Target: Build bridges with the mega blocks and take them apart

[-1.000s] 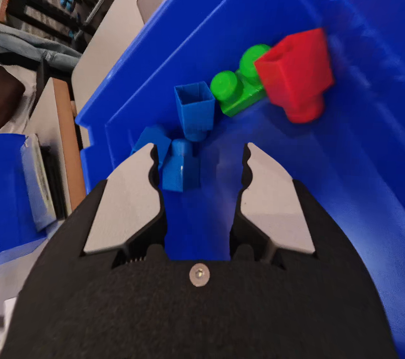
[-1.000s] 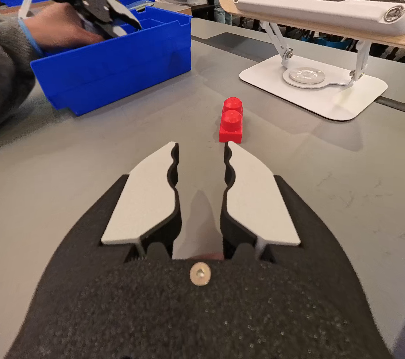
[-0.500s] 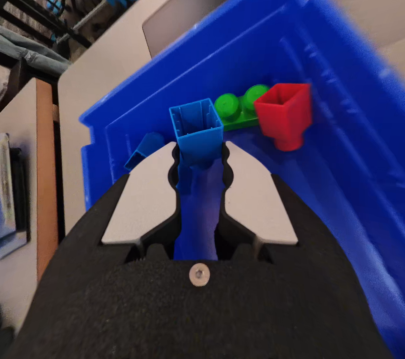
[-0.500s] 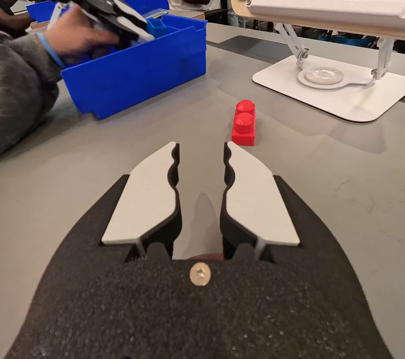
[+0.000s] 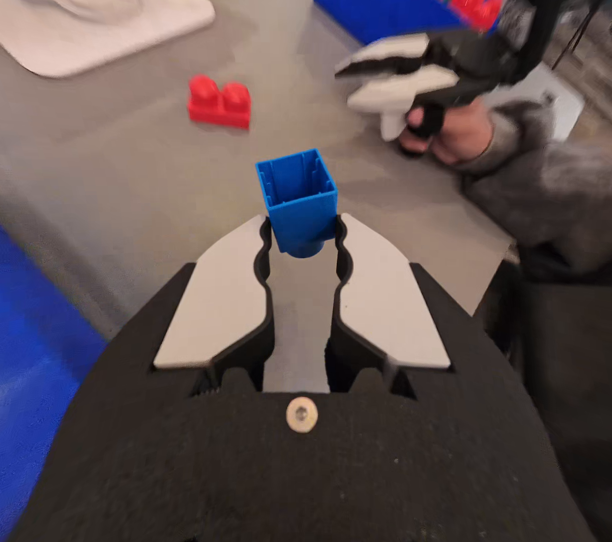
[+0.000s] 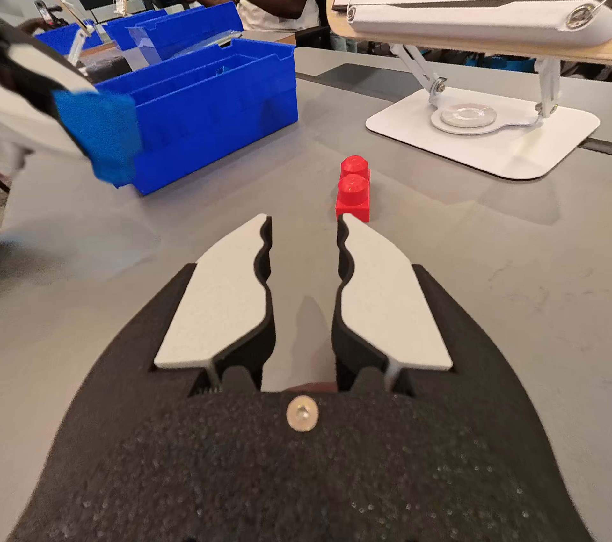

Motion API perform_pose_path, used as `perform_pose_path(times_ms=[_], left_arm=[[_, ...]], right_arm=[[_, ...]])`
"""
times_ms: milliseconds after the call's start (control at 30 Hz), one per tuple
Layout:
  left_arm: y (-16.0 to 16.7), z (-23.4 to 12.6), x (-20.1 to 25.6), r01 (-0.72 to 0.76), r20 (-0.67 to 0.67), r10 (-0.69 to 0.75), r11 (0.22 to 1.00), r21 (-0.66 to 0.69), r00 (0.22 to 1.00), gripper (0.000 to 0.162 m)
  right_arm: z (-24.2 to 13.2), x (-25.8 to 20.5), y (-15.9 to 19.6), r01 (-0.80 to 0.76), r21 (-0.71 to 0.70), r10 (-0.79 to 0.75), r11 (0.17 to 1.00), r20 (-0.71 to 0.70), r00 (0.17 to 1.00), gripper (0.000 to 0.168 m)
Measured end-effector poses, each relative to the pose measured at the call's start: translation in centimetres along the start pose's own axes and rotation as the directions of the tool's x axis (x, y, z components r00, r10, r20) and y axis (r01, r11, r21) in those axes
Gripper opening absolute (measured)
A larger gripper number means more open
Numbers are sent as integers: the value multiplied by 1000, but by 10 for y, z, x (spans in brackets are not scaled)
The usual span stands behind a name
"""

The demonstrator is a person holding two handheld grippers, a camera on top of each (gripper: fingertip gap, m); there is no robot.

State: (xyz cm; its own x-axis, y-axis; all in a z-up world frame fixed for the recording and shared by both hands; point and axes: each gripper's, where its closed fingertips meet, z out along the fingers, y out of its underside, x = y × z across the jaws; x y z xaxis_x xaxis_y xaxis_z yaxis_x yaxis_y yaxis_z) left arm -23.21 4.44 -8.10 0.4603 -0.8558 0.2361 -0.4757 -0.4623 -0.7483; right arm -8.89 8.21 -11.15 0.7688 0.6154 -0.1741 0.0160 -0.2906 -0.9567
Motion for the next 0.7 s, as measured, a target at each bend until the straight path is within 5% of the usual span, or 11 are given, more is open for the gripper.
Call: perform_pose_path(times_ms=[133,300,700], left_arm=[[-12,49,4,-27,-8,27,999,18,1000,36],[-10,99,-5,230,-36,-229,973,14,973,36],[5,113,-19,223,27,-224,974,41,974,37]], right_arm=[[-3,4,-2,-11,10,11,1000,-13,1000,37],[-4,6,-2,-32,15,33,999,-11,999,37],[-1,0,0,-10,-8,10,1000,5,1000,37]])
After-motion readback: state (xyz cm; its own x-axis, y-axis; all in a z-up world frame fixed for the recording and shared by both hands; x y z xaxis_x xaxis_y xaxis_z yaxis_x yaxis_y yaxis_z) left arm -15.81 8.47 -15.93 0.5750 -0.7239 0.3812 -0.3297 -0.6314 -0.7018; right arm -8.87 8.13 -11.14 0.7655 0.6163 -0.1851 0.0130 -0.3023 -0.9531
